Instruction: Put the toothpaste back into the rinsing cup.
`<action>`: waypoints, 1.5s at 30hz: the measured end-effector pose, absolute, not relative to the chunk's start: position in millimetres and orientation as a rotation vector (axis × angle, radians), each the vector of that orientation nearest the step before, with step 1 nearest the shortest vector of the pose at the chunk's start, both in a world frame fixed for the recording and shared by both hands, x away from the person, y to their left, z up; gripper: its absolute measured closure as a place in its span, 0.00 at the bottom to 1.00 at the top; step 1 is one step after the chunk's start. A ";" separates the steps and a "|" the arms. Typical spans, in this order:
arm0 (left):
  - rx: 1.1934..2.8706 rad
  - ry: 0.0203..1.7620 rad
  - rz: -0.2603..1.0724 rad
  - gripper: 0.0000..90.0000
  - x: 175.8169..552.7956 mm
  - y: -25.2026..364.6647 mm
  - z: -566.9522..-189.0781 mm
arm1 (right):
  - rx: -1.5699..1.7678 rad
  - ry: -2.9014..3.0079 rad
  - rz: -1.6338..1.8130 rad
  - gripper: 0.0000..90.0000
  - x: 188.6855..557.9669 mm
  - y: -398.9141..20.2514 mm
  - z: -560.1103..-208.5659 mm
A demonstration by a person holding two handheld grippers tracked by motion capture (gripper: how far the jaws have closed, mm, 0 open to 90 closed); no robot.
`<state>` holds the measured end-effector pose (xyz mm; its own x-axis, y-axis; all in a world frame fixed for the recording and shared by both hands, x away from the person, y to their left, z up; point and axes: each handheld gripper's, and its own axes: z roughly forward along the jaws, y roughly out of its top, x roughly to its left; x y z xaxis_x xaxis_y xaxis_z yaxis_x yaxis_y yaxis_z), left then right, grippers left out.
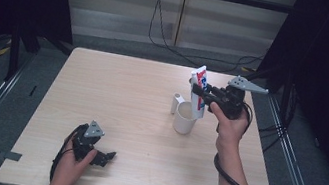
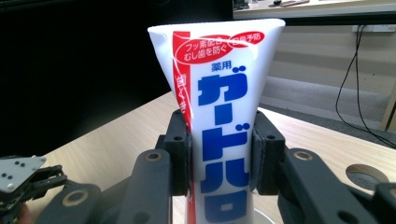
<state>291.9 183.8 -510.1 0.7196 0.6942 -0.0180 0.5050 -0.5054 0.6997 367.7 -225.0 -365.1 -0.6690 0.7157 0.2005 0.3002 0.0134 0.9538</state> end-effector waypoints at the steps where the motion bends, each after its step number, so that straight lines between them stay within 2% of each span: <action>1: 2.222 0.900 0.345 0.00 292.0 184.0 -510.0 | 1.044 1.956 1.701 0.73 368.0 -224.8 -365.3; 45: 2.222 0.901 0.344 0.00 292.0 184.0 -509.9 | 1.054 1.961 1.693 0.72 384.5 -208.4 -379.3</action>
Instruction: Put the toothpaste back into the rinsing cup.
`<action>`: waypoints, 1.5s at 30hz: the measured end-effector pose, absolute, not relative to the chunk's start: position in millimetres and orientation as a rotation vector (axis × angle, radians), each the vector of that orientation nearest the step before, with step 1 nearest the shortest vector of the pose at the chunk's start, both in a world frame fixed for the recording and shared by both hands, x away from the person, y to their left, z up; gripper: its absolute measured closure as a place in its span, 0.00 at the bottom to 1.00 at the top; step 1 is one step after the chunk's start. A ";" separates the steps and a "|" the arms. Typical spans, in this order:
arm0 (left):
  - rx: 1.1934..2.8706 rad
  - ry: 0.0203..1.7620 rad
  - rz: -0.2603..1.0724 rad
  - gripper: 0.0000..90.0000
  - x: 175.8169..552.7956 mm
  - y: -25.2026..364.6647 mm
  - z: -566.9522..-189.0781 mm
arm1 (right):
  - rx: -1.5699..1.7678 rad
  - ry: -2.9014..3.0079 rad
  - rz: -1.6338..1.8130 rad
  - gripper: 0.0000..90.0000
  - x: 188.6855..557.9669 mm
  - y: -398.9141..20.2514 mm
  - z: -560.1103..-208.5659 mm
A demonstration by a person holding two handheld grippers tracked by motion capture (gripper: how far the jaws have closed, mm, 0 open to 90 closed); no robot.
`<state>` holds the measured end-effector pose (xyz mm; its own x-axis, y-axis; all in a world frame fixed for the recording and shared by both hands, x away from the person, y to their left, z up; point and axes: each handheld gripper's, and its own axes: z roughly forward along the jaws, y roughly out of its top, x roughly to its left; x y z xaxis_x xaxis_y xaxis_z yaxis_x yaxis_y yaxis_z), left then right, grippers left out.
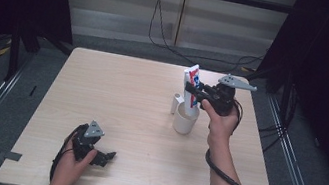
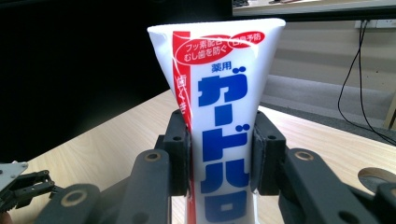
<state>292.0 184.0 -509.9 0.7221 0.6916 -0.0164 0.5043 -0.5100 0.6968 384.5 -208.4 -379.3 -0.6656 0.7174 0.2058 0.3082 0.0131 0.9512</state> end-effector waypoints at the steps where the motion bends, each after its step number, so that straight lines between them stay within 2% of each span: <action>1: 2.228 0.898 0.345 0.00 292.2 184.4 -509.6 | 1.052 1.962 1.691 0.72 385.0 -208.4 -379.9; 45: 2.230 0.892 0.346 0.00 292.4 184.6 -509.8 | 1.114 1.947 1.631 0.71 386.6 -213.2 -410.2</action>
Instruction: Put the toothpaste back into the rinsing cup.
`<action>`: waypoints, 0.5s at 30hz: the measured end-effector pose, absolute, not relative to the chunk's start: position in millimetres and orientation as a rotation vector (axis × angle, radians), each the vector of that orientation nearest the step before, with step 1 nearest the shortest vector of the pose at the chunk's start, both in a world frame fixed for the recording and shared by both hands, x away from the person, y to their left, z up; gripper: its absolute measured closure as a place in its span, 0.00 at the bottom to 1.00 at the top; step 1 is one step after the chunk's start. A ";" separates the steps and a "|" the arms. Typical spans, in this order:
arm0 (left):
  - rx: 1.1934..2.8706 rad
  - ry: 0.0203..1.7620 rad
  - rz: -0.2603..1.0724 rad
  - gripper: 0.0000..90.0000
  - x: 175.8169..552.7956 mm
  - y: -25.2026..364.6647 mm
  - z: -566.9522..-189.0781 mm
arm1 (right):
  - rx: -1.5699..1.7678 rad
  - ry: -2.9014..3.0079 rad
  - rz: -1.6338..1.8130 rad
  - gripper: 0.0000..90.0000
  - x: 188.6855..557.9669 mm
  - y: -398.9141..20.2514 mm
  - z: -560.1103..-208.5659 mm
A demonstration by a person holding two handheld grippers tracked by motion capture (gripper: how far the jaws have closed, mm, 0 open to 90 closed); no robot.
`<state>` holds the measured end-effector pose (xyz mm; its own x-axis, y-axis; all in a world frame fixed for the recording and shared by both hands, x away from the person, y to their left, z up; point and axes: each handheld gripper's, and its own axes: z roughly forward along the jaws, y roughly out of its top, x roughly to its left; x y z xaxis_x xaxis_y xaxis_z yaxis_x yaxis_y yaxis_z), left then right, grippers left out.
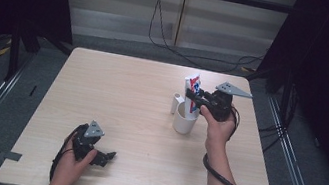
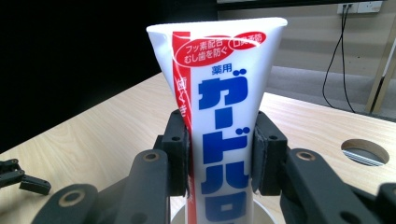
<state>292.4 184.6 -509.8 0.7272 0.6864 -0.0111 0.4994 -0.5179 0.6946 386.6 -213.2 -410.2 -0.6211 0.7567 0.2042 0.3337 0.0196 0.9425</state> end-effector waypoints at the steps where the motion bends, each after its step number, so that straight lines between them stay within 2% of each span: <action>1: 2.231 0.891 0.346 0.00 292.4 184.6 -509.8 | 1.115 1.947 1.631 0.71 386.2 -213.2 -410.8; 15: 2.233 0.892 0.347 0.00 292.3 184.6 -509.6 | 1.118 1.946 1.621 0.71 383.1 -214.2 -415.8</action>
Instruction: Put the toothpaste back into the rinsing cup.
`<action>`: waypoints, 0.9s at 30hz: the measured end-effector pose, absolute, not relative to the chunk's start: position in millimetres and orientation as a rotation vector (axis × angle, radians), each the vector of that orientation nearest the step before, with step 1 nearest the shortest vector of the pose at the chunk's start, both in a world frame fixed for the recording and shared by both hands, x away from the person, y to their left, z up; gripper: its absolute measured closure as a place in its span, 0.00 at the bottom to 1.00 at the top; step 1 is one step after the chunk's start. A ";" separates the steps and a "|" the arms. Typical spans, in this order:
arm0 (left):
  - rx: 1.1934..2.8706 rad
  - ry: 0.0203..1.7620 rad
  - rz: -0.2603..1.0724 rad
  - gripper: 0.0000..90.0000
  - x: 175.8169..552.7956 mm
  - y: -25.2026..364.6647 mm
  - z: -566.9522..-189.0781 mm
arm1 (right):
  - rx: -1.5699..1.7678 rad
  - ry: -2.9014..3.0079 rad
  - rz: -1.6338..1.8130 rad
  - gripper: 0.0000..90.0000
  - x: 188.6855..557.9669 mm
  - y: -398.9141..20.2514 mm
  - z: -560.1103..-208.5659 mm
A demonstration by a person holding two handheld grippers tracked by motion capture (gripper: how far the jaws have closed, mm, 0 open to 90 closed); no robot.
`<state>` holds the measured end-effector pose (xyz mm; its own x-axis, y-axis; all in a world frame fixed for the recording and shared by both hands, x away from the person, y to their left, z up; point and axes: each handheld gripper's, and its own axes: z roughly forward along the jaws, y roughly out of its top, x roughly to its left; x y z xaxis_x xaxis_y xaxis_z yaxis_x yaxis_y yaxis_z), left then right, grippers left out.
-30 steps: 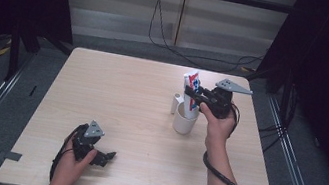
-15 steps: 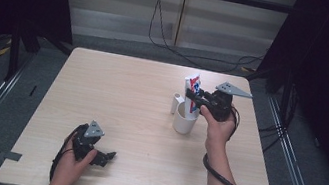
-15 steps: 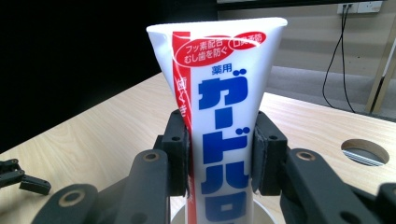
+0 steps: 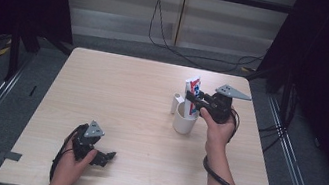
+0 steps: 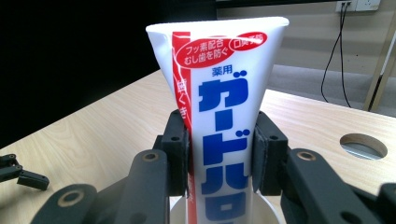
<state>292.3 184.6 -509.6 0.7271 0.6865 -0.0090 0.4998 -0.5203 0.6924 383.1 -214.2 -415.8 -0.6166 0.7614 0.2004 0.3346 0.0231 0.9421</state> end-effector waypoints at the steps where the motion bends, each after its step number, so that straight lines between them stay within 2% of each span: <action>1: 2.230 0.891 0.347 0.00 292.4 184.6 -509.8 | 1.119 1.948 1.624 0.71 382.7 -214.5 -416.6; 27: 2.230 0.895 0.346 0.00 292.3 184.5 -509.6 | 1.128 1.978 1.580 0.70 376.5 -216.3 -424.9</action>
<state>292.3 184.5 -509.6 0.7259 0.6877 -0.0113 0.5010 -0.5174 0.6937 376.5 -216.3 -424.9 -0.6121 0.7675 0.1906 0.3551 0.0515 0.9334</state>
